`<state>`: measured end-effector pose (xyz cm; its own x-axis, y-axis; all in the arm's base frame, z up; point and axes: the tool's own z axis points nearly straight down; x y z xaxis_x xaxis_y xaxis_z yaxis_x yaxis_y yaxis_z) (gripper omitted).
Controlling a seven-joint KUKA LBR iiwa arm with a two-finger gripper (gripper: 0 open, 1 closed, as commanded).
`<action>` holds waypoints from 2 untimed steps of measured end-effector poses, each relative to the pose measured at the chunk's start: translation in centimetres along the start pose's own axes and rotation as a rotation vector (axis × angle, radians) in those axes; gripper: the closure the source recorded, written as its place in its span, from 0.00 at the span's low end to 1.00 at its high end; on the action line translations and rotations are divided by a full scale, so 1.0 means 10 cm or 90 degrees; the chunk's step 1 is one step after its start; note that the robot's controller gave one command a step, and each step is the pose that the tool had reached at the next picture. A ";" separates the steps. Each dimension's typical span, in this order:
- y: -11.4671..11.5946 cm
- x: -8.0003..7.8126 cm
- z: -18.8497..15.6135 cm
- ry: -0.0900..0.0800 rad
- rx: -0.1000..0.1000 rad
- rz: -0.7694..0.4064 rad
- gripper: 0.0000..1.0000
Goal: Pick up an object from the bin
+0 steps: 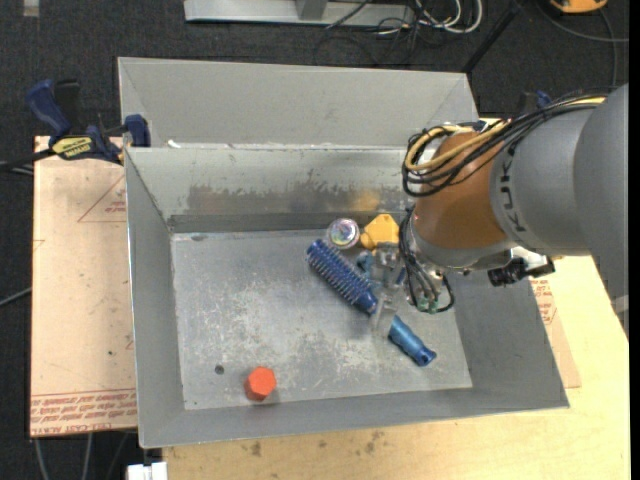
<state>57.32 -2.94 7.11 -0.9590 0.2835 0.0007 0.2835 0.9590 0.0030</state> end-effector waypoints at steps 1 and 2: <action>0.22 -0.16 -0.30 -0.004 0.000 0.058 0.00; 0.36 -0.29 -0.28 -0.002 0.001 0.192 0.00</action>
Offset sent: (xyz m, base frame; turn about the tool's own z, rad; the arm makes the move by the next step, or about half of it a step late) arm 0.0202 0.0154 0.0289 0.0940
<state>61.16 -0.38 9.97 -0.8313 0.5558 -0.0014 0.5558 0.8313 0.0023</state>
